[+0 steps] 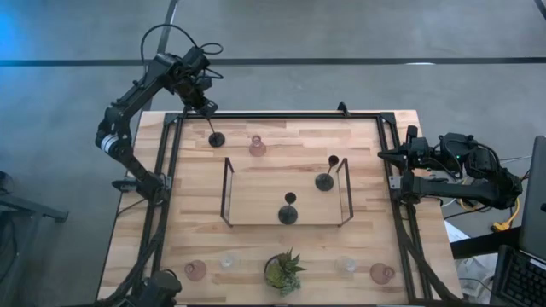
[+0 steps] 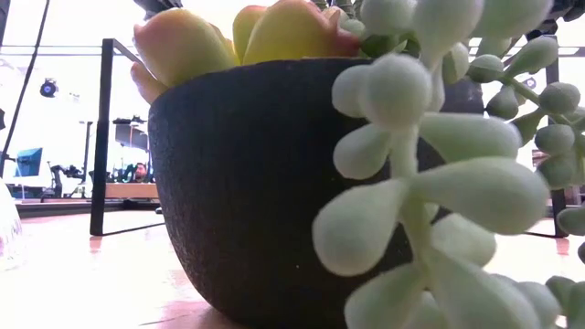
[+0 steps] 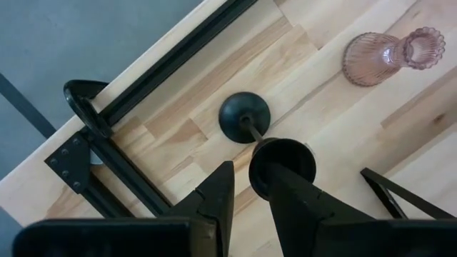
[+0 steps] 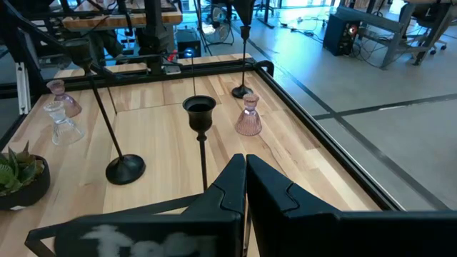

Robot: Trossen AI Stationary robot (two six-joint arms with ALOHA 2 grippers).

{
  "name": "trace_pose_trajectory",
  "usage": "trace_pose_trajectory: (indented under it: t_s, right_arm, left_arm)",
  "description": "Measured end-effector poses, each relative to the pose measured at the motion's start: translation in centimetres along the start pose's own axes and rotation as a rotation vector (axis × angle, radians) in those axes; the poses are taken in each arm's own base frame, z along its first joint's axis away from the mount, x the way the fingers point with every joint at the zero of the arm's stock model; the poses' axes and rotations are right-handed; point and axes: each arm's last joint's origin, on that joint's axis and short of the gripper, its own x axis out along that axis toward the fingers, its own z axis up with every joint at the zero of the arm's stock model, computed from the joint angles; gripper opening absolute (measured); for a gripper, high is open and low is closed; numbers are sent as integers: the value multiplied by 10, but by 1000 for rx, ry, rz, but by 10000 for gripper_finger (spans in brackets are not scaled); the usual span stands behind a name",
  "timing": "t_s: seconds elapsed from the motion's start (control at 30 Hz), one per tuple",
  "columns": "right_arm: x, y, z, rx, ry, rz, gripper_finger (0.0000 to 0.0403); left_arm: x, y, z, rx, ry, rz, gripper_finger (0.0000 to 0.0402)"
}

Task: Pick & Place candle stick holders
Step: Put the black candle holder on the shelf

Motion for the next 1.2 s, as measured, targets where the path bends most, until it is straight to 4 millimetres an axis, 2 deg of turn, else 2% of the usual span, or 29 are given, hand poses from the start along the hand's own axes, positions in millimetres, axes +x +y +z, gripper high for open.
trace_pose_trajectory:
  t_s: [0.2,0.43,0.57,0.63,0.7,0.77,0.93,1.2]
  right_arm:
    - [0,0,0,0,0,0,8]
    - [0,0,0,-1,0,0,8]
    - [0,0,0,-1,0,0,8]
    - [0,0,0,-1,0,0,8]
    - [0,0,0,-1,0,0,8]
    - [0,0,0,-1,0,0,8]
    - [0,0,0,-1,0,0,8]
    - [0,0,0,0,0,0,8]
  left_arm:
    - [3,-1,-1,-2,8,-2,87]
    - [26,-3,-7,3,75,-51,87]
    - [32,-3,-7,25,58,-61,85]
    - [33,-3,-6,61,50,-62,73]
    - [33,-5,-6,97,49,-61,44]
    - [31,-5,-6,117,50,-61,23]
    - [20,-5,-4,137,46,-47,23]
    - [-21,-7,-4,148,13,-52,22]
